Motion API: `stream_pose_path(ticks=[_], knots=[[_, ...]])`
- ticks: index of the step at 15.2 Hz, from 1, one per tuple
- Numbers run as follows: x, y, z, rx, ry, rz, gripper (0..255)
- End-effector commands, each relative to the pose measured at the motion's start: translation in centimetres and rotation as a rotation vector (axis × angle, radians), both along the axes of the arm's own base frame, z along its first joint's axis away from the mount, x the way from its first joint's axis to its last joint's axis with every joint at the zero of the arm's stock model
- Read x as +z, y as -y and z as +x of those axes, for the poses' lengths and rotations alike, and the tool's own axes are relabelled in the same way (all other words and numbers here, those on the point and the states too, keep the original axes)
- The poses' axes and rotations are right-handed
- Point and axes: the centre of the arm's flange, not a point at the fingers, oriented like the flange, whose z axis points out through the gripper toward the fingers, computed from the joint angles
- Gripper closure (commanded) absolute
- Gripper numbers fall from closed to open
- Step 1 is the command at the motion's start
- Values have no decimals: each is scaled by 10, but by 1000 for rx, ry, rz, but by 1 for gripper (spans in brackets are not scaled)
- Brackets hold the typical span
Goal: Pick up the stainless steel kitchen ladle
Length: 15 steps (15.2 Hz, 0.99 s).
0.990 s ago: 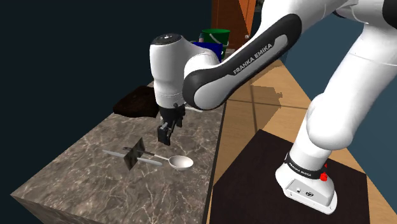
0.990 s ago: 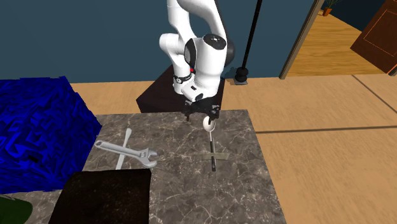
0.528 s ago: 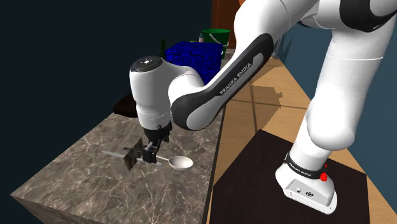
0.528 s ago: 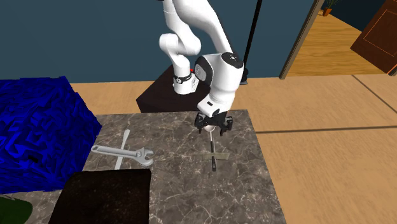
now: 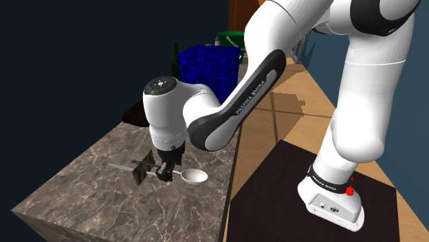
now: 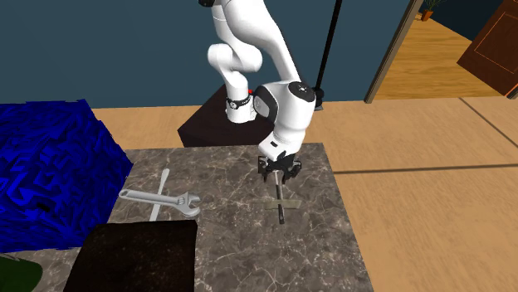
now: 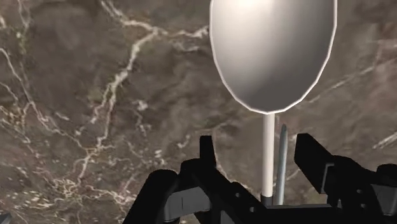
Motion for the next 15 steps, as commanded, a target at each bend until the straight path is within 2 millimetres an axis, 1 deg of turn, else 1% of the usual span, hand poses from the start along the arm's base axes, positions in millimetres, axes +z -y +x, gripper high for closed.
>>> stream_pose_path(ticks=[1, 9, 15], knots=[[-1, 0, 0, 0, 0, 0, 255], [-1, 0, 0, 0, 0, 0, 255], [31, 0, 0, 0, 0, 0, 255]])
